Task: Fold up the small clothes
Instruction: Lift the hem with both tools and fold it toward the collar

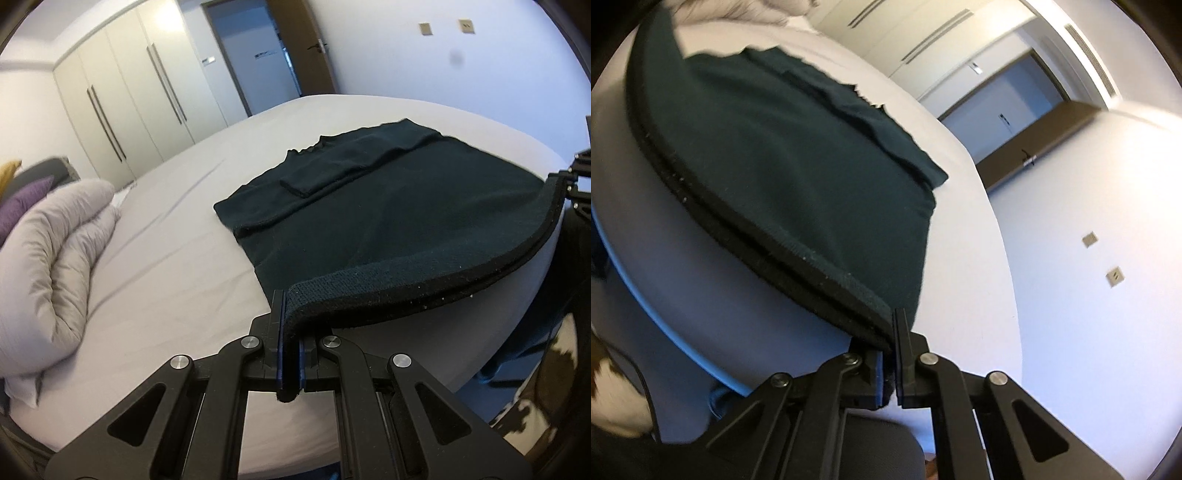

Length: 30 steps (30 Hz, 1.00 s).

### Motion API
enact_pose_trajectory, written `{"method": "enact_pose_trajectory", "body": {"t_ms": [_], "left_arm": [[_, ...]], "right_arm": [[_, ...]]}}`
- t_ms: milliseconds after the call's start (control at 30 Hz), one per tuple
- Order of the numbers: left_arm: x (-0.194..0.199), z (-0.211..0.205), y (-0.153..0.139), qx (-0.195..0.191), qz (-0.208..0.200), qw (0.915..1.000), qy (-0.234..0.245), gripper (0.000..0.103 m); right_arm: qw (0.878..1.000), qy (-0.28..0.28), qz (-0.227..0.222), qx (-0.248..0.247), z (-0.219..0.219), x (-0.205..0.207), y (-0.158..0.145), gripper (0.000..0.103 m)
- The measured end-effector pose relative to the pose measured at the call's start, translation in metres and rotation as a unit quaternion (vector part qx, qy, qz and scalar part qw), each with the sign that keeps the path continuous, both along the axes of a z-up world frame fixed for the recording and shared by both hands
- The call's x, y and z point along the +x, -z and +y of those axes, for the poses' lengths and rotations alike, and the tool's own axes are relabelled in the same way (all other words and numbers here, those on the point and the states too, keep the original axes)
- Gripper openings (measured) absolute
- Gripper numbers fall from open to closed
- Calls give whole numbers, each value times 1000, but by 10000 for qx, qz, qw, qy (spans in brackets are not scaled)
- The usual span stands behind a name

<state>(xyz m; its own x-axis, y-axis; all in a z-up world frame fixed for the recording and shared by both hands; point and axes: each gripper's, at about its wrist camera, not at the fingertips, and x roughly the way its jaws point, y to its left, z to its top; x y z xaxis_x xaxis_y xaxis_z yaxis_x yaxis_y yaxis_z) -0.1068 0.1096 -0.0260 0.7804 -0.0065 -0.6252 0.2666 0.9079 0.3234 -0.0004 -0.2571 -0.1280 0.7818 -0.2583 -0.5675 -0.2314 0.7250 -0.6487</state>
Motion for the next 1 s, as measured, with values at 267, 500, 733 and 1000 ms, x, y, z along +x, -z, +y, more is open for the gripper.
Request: {"method": "enact_pose_trajectory", "body": {"t_ms": [267,500,733,1000], "left_arm": [[23,8,-13,-359,220,9990,-172,5],[41,12,-21,-562,309,9976,-254,5],[60,17,-26,-649,379,9967,-290,5],[90,19,-31,-697,432,9960,-345,5]], "right_arm": [[9945,170,-32,1031,-15,32,-38,5],[9864,219,-7,1627,-25,61,-57,4],[9735,218,93,2275,-36,84,-70,4],[9661,285,20,2565,-44,112,-79,4]]}}
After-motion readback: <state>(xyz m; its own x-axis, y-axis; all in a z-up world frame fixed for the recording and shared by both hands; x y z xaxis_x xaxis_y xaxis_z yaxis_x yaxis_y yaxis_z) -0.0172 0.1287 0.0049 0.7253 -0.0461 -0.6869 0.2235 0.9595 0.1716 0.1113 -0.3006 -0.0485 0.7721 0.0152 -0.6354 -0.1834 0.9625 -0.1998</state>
